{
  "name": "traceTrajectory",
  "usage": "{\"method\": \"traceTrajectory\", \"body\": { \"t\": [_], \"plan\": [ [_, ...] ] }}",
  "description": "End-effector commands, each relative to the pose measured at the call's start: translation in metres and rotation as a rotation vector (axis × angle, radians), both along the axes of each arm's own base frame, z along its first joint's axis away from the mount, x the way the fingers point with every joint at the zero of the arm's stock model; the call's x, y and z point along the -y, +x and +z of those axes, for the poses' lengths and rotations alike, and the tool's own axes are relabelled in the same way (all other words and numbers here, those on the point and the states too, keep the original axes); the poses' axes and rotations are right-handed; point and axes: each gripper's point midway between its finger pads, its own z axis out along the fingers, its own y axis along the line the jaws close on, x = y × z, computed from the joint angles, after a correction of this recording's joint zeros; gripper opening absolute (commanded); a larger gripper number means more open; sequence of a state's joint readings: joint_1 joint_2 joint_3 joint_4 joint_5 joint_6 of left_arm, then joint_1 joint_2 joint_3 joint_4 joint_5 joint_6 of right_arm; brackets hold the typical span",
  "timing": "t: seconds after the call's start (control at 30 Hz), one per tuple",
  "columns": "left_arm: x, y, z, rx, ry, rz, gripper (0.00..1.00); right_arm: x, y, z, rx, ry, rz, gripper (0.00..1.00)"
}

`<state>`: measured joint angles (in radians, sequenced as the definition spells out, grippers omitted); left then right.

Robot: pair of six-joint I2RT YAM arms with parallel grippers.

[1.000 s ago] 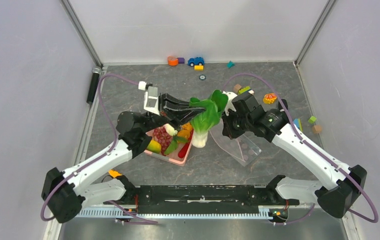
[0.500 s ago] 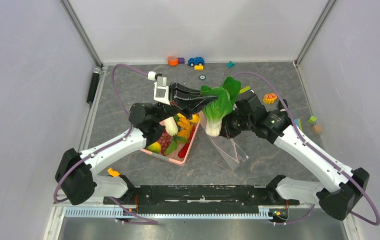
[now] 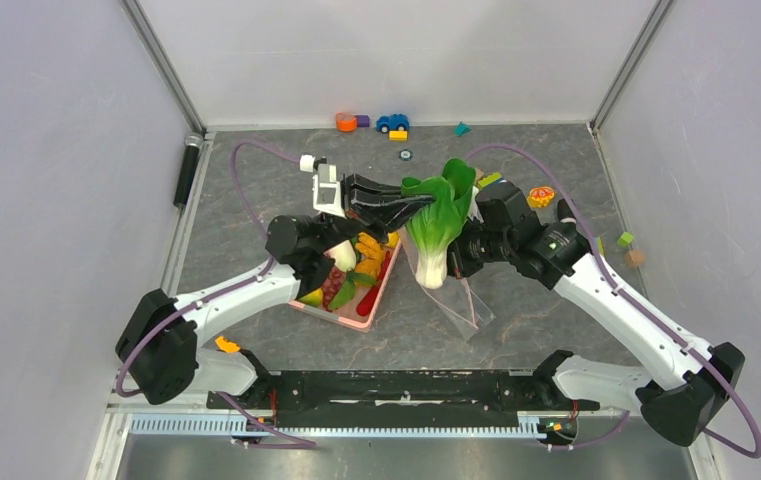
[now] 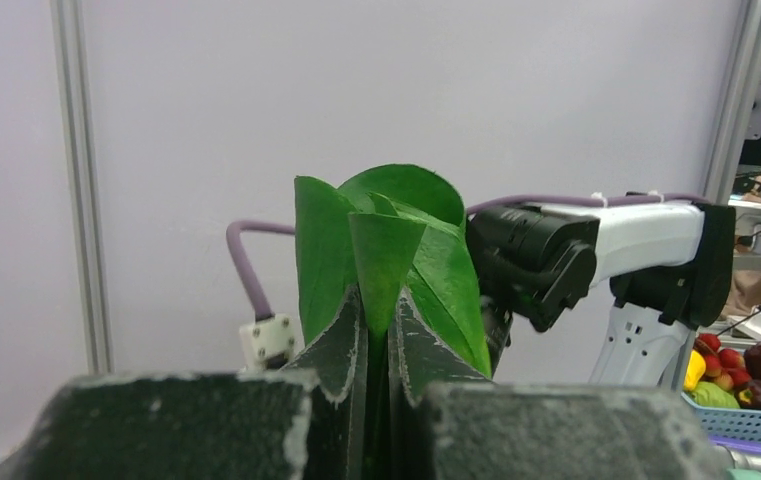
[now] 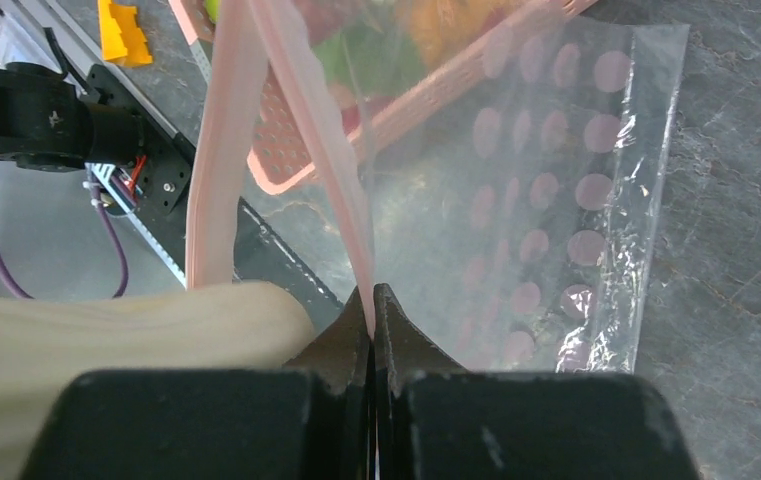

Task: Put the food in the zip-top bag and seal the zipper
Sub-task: Place the fake vegetable in the zipper food storage bag.

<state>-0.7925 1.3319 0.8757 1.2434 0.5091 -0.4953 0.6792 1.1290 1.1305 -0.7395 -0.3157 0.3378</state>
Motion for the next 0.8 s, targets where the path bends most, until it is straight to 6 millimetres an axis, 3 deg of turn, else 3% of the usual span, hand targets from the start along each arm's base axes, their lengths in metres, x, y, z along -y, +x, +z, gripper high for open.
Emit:
{"method": "traceTrajectory", "body": {
  "t": [0.0, 0.33, 0.57, 0.77],
  "plan": [
    [-0.002, 0.003, -0.017, 0.026, 0.014, 0.055, 0.02, -0.015, 0.0, 0.037, 0.067, 0.138, 0.042, 0.0],
    [-0.004, -0.004, -0.044, 0.032, 0.07, 0.052, 0.02, -0.015, 0.001, 0.051, 0.073, 0.184, 0.03, 0.0],
    [0.007, -0.033, -0.073, 0.117, 0.202, -0.093, 0.02, -0.013, 0.007, 0.061, 0.081, 0.199, 0.006, 0.0],
    [0.01, -0.04, -0.098, 0.15, 0.293, -0.129, 0.02, -0.01, 0.01, 0.078, 0.108, 0.21, -0.009, 0.0]
  ]
}}
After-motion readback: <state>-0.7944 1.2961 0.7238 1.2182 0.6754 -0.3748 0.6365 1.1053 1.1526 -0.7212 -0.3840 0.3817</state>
